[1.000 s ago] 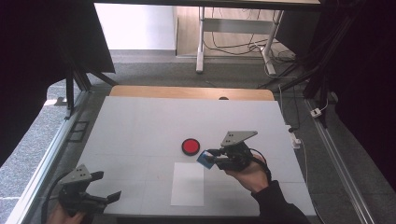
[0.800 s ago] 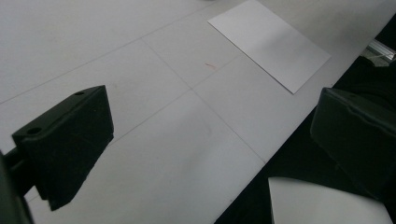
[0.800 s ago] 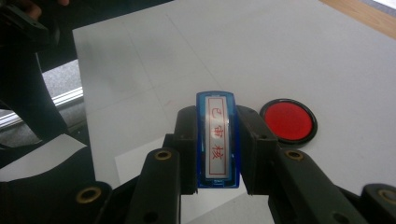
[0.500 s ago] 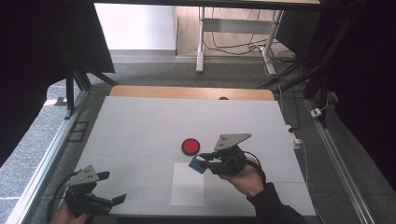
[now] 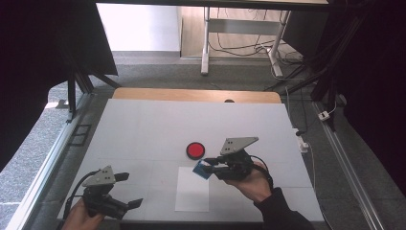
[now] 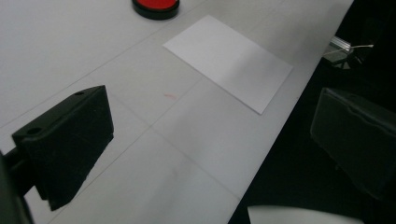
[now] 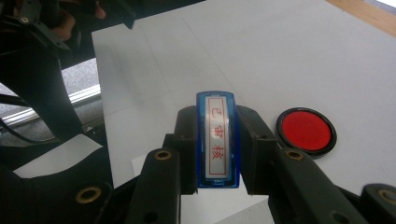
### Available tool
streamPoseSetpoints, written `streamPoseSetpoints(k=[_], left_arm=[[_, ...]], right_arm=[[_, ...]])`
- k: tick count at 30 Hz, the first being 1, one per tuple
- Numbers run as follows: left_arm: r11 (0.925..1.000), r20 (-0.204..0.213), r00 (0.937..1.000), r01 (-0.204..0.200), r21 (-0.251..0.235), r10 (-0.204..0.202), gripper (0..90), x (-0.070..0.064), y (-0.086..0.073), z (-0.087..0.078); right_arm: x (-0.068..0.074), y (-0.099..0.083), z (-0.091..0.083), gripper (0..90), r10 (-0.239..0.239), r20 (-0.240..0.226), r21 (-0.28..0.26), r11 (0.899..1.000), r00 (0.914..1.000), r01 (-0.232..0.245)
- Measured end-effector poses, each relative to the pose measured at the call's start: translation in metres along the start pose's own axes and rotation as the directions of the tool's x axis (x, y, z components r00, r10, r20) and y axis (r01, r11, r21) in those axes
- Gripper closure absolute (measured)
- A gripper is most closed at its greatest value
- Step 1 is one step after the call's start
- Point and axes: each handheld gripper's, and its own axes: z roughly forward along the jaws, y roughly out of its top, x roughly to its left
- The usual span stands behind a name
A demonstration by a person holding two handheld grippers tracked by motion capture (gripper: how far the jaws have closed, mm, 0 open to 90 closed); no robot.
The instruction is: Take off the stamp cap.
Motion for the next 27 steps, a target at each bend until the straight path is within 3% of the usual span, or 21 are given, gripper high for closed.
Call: streamPoseSetpoints(k=[9,13,22,27], left_arm=[[0.9996,0.097,0.995,-0.025,0.01,0.024,0.0,0.0,0.015,0.024],[0.9981,0.118,0.9915,-0.058,0.023,0.055,0.0,0.0,0.025,0.032],[0.9901,0.157,0.9797,-0.134,0.043,0.125,0.0,-0.006,0.047,0.055],[0.9851,0.193,0.9684,-0.168,0.039,0.157,0.0,-0.008,0.059,0.067]], right_arm=[[0.004,0.003,-0.003,71.4,-0.026,-0.029,-0.009,1.0,0.9992,0.025],[0.006,0.003,-0.003,71.4,-0.036,-0.041,-0.005,0.999,0.9985,0.036],[0.009,0.006,-0.004,71.4,-0.042,-0.066,-0.016,0.999,0.9969,0.041],[0.011,0.007,-0.005,71.3,-0.046,-0.084,-0.022,0.999,0.9954,0.044]])
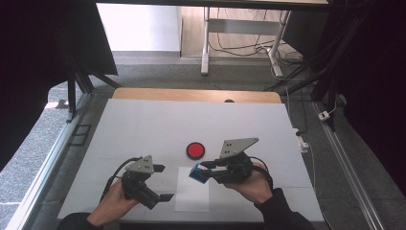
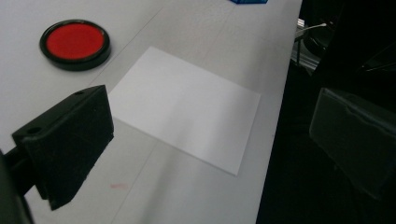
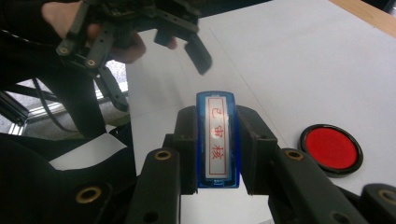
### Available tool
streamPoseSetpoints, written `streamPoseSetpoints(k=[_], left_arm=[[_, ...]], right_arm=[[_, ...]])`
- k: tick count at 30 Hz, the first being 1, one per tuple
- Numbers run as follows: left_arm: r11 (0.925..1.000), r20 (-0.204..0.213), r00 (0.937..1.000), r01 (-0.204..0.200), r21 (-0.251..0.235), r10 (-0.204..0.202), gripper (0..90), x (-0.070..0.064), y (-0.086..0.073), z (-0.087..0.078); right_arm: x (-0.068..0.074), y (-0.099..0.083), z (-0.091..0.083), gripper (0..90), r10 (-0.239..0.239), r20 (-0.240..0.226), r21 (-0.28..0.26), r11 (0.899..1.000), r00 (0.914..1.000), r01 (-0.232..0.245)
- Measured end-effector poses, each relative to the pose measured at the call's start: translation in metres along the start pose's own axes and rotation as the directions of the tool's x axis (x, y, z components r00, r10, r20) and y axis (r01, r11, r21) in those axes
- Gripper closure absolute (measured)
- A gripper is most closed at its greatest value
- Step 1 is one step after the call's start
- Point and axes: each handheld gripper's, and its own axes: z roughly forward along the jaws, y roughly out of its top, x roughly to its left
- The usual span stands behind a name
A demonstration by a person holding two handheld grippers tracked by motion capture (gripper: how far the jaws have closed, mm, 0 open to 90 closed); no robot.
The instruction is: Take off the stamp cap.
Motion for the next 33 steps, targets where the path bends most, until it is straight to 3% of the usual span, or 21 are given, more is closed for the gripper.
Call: streamPoseSetpoints(k=[7,10,14,25,28,32,33], left_arm=[[0.9989,0.055,0.9974,-0.047,0.0,0.047,0.0,0.006,0.018,0.016],[0.9986,0.087,0.9948,-0.052,0.0,0.052,0.0,0.011,0.025,0.025],[0.9956,0.105,0.9905,-0.091,0.019,0.089,0.0,0.013,0.034,0.036],[0.9853,0.181,0.9694,-0.17,0.01,0.166,0.0,0.015,0.049,0.059],[0.984,0.204,0.9634,-0.178,0.005,0.174,0.0,0.015,0.05,0.063],[0.9831,0.21,0.9613,-0.183,0.006,0.178,0.0,0.014,0.049,0.064],[0.981,0.22,0.9574,-0.194,0.009,0.187,0.0,0.014,0.049,0.064]], right_arm=[[0.001,0.001,-0.001,71.4,-0.007,-0.006,-0.001,1.0,1.0,0.007],[0.001,0.002,-0.001,71.4,-0.008,-0.007,-0.002,1.0,0.9999,0.008],[0.001,0.001,-0.003,71.4,-0.011,-0.005,-0.004,1.0,0.9999,0.011],[0.002,0.002,-0.003,71.4,-0.018,-0.016,-0.004,1.0,0.9997,0.017],[0.002,0.002,-0.003,71.4,-0.019,-0.019,-0.006,1.0,0.9996,0.019],[0.003,0.002,-0.003,71.4,-0.023,-0.029,-0.008,1.0,0.9993,0.023],[0.004,0.002,-0.002,71.4,-0.024,-0.03,-0.009,1.0,0.9993,0.024]])
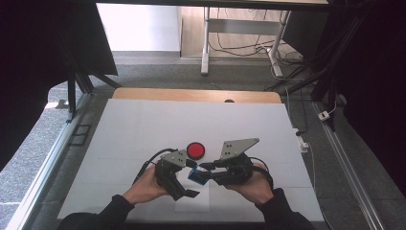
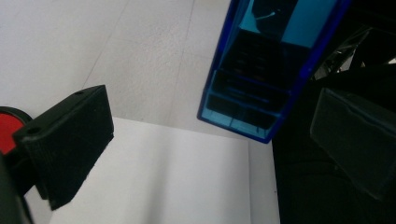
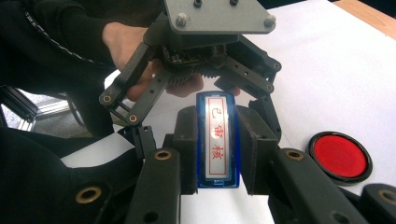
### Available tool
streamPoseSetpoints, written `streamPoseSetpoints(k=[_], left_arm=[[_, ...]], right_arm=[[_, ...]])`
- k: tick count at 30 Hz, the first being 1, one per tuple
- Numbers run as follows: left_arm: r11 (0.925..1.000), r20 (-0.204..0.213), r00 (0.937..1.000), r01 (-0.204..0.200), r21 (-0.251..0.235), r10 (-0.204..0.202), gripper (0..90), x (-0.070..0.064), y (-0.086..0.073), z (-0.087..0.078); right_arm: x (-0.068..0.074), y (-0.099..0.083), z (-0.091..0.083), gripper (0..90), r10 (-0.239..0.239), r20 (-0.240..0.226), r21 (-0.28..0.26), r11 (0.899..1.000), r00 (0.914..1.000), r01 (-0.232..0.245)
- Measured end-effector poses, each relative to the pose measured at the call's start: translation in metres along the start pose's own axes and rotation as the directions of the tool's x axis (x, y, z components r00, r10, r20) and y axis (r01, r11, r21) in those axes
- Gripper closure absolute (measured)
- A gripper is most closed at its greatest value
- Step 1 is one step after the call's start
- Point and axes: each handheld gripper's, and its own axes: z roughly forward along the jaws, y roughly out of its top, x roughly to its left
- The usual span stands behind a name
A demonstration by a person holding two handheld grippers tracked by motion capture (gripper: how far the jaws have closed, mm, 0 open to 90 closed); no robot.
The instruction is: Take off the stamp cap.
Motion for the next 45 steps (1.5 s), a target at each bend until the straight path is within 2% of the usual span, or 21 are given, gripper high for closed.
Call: streamPoseSetpoints(k=[3,5,6,7,8,10,12,13,19,24,31,36,40,42,45], left_arm=[[0.9999,0.004,0.9999,-0.012,-0.002,0.012,4.1,-0.001,0.0,0.001],[0.9996,0.008,0.9996,-0.028,-0.003,0.028,9.6,-0.002,-0.001,0.001],[0.9991,0.007,0.9991,-0.041,0.001,0.041,9.6,-0.003,-0.001,0.001],[0.9984,0.011,0.9983,-0.057,0.001,0.057,16.3,-0.003,-0.002,0.0],[0.998,0.019,0.9978,-0.064,-0.005,0.064,16.3,-0.003,-0.002,0.0],[0.9972,0.032,0.9968,-0.073,-0.014,0.073,27.4,-0.004,-0.003,-0.002],[0.9966,0.04,0.9961,-0.077,-0.028,0.078,30.1,-0.004,-0.003,-0.003],[0.9959,0.049,0.9952,-0.083,-0.036,0.084,36.5,-0.003,-0.004,-0.005],[0.9931,0.081,0.9921,-0.09,-0.076,0.096,52.2,-0.003,-0.005,-0.01],[0.9914,0.103,0.99,-0.087,-0.098,0.097,60.3,-0.001,-0.006,-0.014],[0.9888,0.123,0.9871,-0.087,-0.121,0.102,65.4,0.0,-0.007,-0.016],[0.9862,0.162,0.9802,-0.092,-0.138,0.114,67.8,0.001,-0.008,-0.016],[0.9828,0.171,0.9772,-0.099,-0.156,0.125,68.7,0.001,-0.009,-0.017],[0.9847,0.175,0.9781,-0.086,-0.152,0.112,68.9,0.001,-0.009,-0.018],[0.9904,0.185,0.9804,-0.044,-0.131,0.068,69.0,0.001,-0.007,-0.019]], right_arm=[[0.001,0.0,0.001,71.4,-0.001,-0.011,-0.002,1.0,0.9999,0.001],[0.001,0.0,0.001,71.4,-0.004,-0.017,-0.002,1.0,0.9999,0.004],[0.001,0.0,0.001,71.4,-0.004,-0.017,-0.002,1.0,0.9999,0.004],[0.002,0.0,0.001,71.4,-0.003,-0.027,-0.002,1.0,0.9996,0.002],[0.002,0.0,0.001,71.4,-0.003,-0.027,-0.002,1.0,0.9996,0.002],[0.001,-0.001,0.001,71.4,-0.002,-0.029,0.001,1.0,0.9996,0.002],[0.001,-0.001,0.001,71.3,-0.002,-0.031,-0.001,1.0,0.9995,0.002],[0.0,-0.001,0.0,71.4,-0.001,-0.036,-0.008,1.0,0.9994,0.001],[0.001,-0.001,-0.001,71.4,-0.003,-0.047,-0.011,1.0,0.9989,0.003],[0.0,-0.001,-0.001,71.4,-0.002,-0.053,-0.013,1.0,0.9986,0.001],[0.0,-0.001,-0.002,71.4,-0.002,-0.073,-0.024,1.0,0.9973,0.001],[0.0,-0.001,-0.003,71.4,-0.009,-0.094,-0.03,1.0,0.9955,0.006],[0.0,-0.001,-0.003,71.4,-0.007,-0.107,-0.036,0.999,0.9942,0.003],[0.0,-0.001,-0.003,71.4,-0.003,-0.111,-0.042,0.999,0.9938,-0.002],[0.001,-0.001,-0.003,71.5,-0.011,-0.106,-0.048,0.999,0.9943,0.006]])
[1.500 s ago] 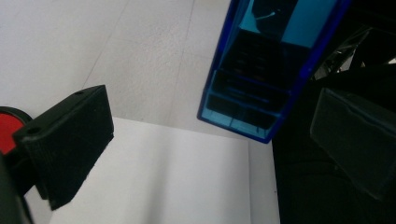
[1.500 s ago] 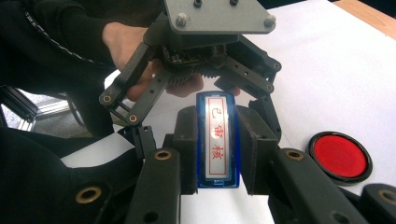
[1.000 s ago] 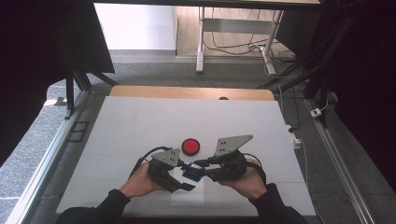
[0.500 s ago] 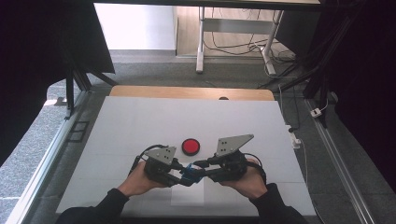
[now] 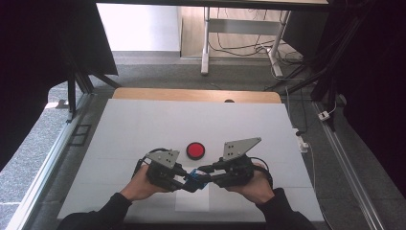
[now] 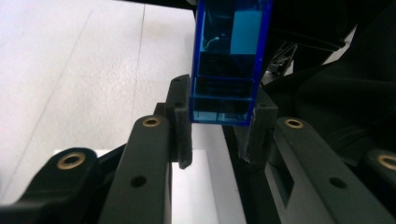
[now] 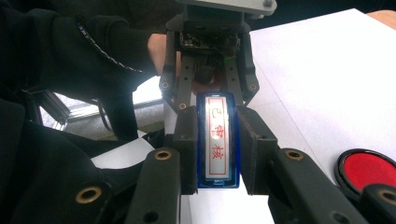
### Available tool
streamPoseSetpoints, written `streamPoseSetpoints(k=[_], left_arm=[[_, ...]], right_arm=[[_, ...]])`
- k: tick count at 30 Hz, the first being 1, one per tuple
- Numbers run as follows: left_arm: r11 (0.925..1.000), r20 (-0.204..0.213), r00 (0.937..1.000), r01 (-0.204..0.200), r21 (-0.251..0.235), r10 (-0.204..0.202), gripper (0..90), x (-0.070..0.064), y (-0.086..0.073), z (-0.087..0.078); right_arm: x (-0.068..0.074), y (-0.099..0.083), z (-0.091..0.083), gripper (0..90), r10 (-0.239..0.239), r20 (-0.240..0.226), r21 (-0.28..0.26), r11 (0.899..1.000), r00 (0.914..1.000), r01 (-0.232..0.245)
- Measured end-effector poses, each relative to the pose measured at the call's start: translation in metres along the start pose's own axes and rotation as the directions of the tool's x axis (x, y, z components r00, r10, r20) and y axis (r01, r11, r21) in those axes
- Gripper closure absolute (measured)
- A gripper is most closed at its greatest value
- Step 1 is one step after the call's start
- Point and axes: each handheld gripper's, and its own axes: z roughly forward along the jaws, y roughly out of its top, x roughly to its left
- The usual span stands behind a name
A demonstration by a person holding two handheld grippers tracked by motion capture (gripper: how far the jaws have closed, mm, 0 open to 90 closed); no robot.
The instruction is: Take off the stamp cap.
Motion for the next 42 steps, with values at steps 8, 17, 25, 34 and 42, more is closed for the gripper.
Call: streamPoseSetpoints(k=[8,17,25,34,42], left_arm=[[0.9992,0.001,0.9994,-0.034,0.019,0.034,69.3,-0.004,0.004,-0.003],[0.9946,-0.023,0.9953,-0.093,0.046,0.094,69.2,-0.008,0.005,-0.004],[0.9959,-0.047,0.9978,-0.043,0.08,0.047,69.2,-0.006,0.005,-0.006],[0.9966,-0.111,0.9928,-0.037,0.073,0.045,69.0,-0.007,0.002,-0.016],[0.9963,-0.206,0.9772,0.063,0.058,-0.05,68.8,-0.01,-0.003,-0.024]], right_arm=[[0.001,0.001,-0.002,71.5,0.004,-0.01,-0.019,1.0,0.9999,-0.004],[-0.004,-0.002,0.0,71.5,0.027,-0.05,-0.029,0.999,0.9984,-0.029],[0.005,0.001,0.001,71.5,-0.046,0.023,-0.017,0.999,0.9987,0.046],[0.002,-0.001,-0.004,71.5,-0.045,0.06,-0.017,0.999,0.9972,0.046],[0.002,-0.001,-0.005,71.4,-0.057,0.107,-0.018,0.998,0.9927,0.059]])
